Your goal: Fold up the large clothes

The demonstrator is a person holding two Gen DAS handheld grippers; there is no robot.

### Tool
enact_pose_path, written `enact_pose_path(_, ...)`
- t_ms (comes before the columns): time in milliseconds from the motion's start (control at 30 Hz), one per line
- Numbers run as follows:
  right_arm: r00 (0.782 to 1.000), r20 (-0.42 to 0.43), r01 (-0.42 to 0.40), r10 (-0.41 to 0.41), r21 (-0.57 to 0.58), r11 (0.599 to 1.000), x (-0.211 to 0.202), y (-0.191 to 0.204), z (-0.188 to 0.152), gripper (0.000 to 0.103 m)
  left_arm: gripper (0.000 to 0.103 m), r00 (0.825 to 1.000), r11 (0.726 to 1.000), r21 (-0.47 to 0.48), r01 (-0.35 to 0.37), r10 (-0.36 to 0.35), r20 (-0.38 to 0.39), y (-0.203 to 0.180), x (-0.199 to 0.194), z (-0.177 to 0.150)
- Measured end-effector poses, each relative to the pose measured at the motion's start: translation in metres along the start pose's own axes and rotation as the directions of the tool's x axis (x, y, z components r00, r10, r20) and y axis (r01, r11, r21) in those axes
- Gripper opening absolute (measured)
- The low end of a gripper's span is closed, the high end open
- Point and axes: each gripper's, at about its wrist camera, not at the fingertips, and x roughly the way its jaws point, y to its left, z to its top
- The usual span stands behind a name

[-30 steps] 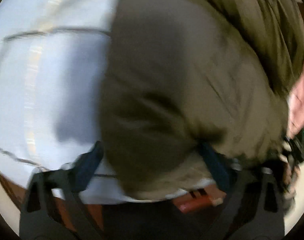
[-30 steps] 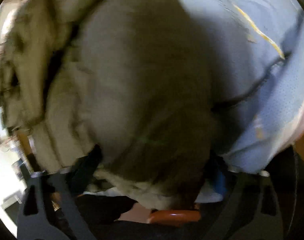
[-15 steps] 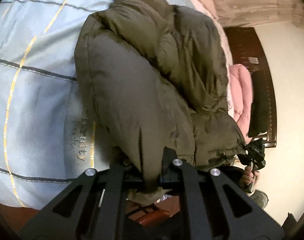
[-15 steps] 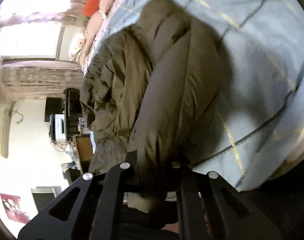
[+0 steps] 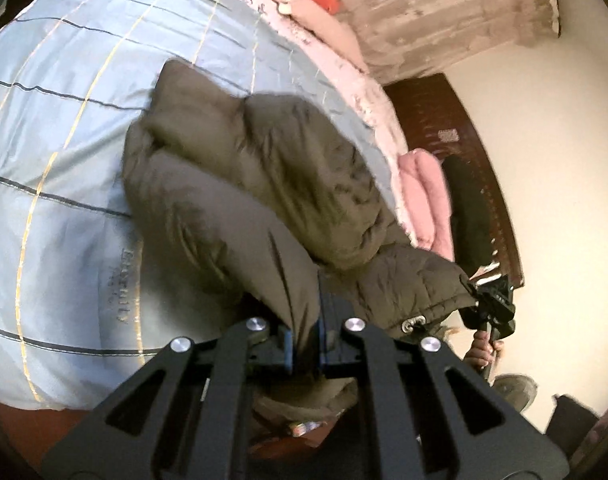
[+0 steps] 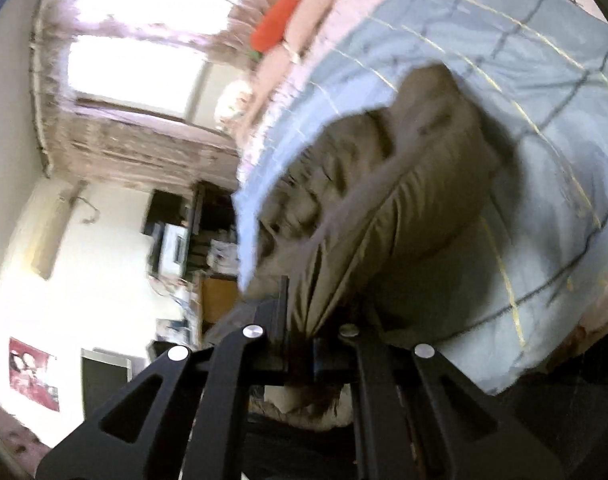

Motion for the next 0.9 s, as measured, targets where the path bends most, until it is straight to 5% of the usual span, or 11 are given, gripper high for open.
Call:
enact_pose_path(167,0.998,0.046,-0.044,0.043,0.014,0.999,0.018,0.014,0.059,0.008,0.008,0.998,0.993,-0.095,0.068,-0.066,0.020,0.010,0.001,0.062)
enact_pose_path(267,0.994,0.112,-0.027,0.013,0.121,0.992,0.042,0.003,0.119,0.008,0.008,0.994,0.953,-0.283,0.109,-0.096,0.060,0.030,0.014,0.120)
enact_pose_path(333,0.985,0.171,-0.011,-0.030,0.233,0.972,0.060,-0.016,0.157,0.008,0.009,0.988,0.894,-0.426,0.139,-0.096,0.121,0.053,0.030,0.159)
enact_pose_path(467,0.970,0.208,0.059,-0.125,0.298,0.953,0.102,-0.039,0.207,0.008,0.009,0.987,0.852,-0.515,0.091,-0.008,0.161,0.070,0.075,0.203)
enact_pose_path(600,0.946,0.153,0.233,-0.285,0.288,0.929,0.161,-0.068,0.233,0.008,0.009,0.988,0.852,-0.521,-0.045,0.115,0.103,0.091,0.117,0.216)
enact_pose_path(700,0.938,0.064,0.305,-0.340,0.309,0.901,0.202,-0.114,0.229,0.008,0.009,0.993,0.786,-0.617,-0.036,0.099,0.068,0.127,0.148,0.211)
enact_pose_path(867,0.981,0.017,0.172,-0.194,0.387,0.906,0.219,-0.163,0.227,0.014,0.012,0.994,0.764,-0.643,-0.051,0.098,0.037,0.142,0.174,0.215)
enact_pose_path(900,0.988,-0.003,0.142,-0.155,0.429,0.892,0.217,-0.166,0.230,0.025,0.014,0.995,0.762,-0.646,-0.045,0.094,0.042,0.141,0.173,0.217)
